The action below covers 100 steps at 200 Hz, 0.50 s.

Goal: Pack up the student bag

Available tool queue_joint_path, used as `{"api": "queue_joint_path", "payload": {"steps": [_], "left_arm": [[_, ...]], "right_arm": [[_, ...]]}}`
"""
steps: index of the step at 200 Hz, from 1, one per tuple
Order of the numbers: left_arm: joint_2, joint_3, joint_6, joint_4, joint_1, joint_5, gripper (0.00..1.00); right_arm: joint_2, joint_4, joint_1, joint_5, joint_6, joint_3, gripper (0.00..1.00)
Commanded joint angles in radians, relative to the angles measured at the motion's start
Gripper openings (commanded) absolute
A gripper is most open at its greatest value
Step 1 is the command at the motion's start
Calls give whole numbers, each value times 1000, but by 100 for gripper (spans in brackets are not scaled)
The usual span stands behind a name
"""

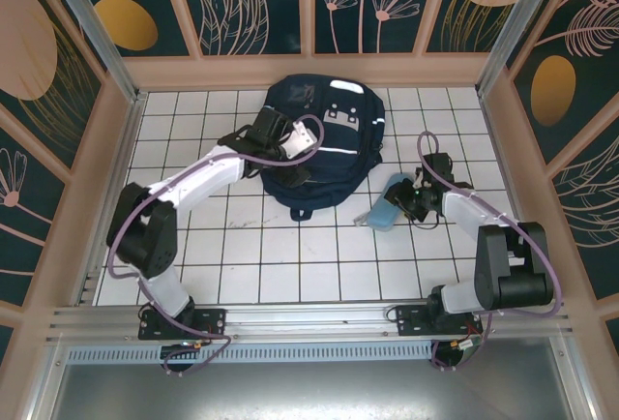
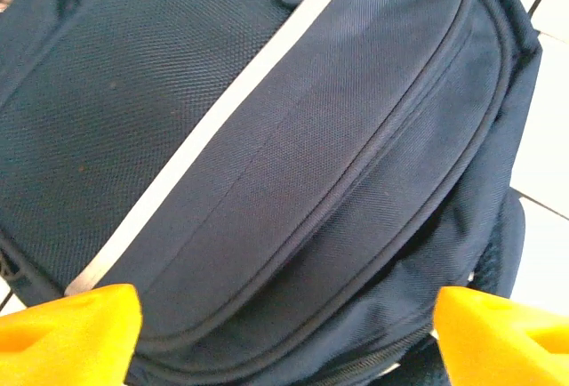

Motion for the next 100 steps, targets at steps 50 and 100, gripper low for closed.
{"api": "queue_joint_path", "payload": {"steps": [50,100], "left_arm": [[193,193,250,-137,-2,-2,70],[227,182,288,-26,-1,-112,44]], "right_arm": [[12,52,6,-57,-18,3,40],[21,59,6,-68,-16,8,40]]}}
